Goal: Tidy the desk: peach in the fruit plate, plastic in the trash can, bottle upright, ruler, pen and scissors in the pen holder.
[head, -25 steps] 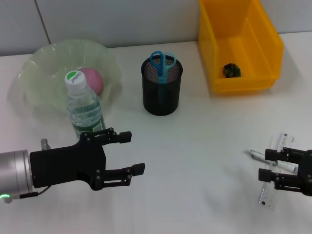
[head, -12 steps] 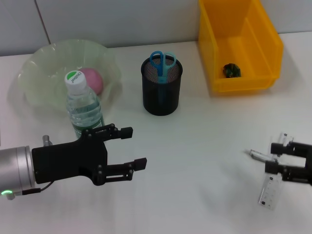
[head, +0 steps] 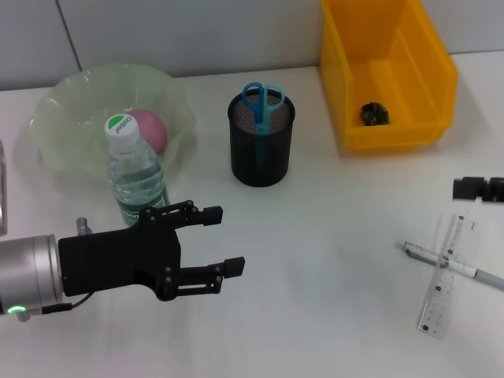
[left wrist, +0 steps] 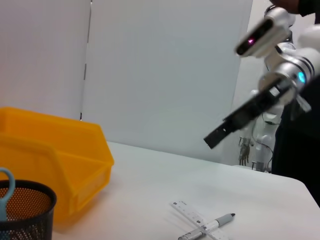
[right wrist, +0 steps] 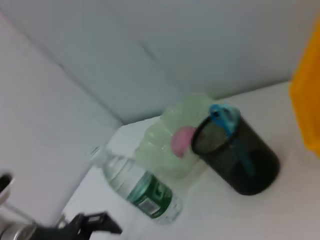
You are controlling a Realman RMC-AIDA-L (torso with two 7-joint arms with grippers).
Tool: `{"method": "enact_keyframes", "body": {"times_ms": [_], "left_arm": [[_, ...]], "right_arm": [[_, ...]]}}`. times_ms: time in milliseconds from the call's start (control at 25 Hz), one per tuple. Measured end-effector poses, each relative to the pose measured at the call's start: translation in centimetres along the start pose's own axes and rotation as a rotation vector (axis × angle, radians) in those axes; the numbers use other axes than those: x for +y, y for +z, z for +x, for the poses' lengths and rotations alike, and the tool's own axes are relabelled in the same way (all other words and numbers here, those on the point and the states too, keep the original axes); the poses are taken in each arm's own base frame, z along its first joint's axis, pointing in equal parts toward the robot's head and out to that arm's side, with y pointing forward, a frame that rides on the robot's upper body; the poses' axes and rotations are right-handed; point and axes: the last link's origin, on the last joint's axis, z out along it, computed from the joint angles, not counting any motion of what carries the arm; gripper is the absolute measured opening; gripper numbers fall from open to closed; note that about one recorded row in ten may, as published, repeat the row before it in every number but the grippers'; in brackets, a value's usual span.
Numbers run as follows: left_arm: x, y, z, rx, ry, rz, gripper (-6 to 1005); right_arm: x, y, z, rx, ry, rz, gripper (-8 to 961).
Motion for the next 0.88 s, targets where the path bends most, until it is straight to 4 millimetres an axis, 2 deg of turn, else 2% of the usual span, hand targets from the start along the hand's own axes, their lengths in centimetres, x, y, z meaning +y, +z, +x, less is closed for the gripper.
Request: {"method": "enact_keyframes", "body": {"times_ms": [40,200,320,640,880], "left_arm": [[0.0,0.1,0.0,0.003,0.004,-0.002,810],[0.0,0.3,0.3,0.008,0.014,-0.008,810],[-0.1,0.4,0.6,0.014,0.026,-0.013,810],[-0.1,0.7,1.0,0.030,0.062,-0.025,811],[0.1,0.8,1.2,0.041,0.096,-0.035,810]], "right_arm": [[0.0,0.0,0.0,0.000,0.000,0.000,742],[-0.4,-0.5,-2.5,0.058,0.208,0.101,740],[-0.8,-0.6,-3.6,0.111,0.292,0.183,740],[-1.4,-0.1,-6.1,0.248,0.392,0.385,738],[-1.2,1.8,-7.4,0.364,0.427,0.487,738]]}}
